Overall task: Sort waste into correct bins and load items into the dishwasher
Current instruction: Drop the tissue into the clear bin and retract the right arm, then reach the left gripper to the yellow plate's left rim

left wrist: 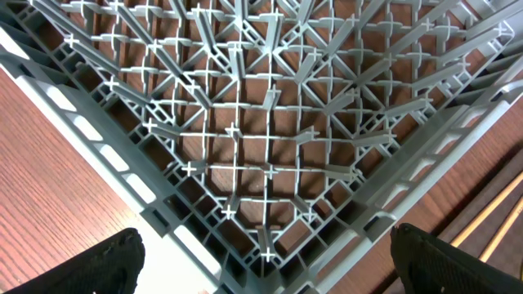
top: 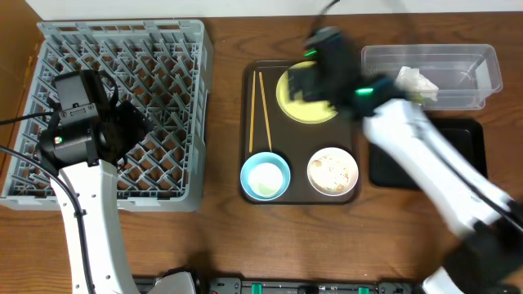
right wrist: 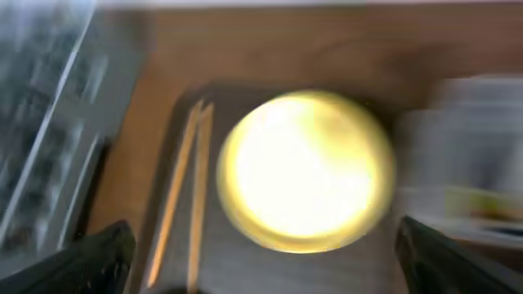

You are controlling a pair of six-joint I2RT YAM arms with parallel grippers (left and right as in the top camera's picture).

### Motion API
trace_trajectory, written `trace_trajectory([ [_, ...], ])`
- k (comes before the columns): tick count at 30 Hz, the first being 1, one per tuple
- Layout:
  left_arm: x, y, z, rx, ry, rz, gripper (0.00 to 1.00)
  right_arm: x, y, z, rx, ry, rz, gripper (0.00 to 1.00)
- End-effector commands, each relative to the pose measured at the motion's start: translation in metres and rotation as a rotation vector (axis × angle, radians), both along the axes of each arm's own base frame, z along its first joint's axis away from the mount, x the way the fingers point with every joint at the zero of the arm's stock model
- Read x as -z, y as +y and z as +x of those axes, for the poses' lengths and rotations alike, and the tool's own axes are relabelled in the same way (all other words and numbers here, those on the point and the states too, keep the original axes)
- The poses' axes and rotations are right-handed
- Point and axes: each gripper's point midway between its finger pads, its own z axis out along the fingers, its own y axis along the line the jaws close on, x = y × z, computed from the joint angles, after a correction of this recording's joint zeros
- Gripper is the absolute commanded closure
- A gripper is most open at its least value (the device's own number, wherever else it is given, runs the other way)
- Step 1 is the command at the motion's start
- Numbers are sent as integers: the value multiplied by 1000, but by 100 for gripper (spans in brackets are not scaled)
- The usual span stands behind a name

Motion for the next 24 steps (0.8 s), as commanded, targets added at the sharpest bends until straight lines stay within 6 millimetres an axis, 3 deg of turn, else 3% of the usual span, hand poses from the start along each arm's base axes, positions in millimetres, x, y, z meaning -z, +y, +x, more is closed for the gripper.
trace_trajectory([
  [1,-1,3,-1,-16,0,3,2,-40,-93,5,246,-58,-16,1],
  [2,-1,3,-1,-16,0,3,2,-46,-137,-1,335,-39,-27,1],
  [5,-1,3,-1,-16,0,3,2,-40,-203,-16,478,34,-57,1],
  [8,-1,3,-1,-16,0,3,2,-25,-255,-33,600,125,-81,1],
  [10,-1,3,-1,-16,0,3,2,-21,-276,-41,654,153,-85,1],
  [13,-1,3,-1,-16,0,3,2,-20,-294,-46,698,167,-86,1],
  [17,-1,-3,4,-32,-34,-41,2,-19,-296,-47,704,170,-85,1],
  [18,0,-14,8,-36,-59,-117,2,-19,-296,-47,704,170,-85,1],
  [20,4,-61,9,35,-73,-383,2,-19,-296,-47,704,170,-85,1],
  [22,1,-95,5,63,-66,-587,2,-19,-296,-47,704,170,-85,1],
  [24,-5,-117,5,134,-73,-684,2,-19,-296,-47,704,170,-85,1],
])
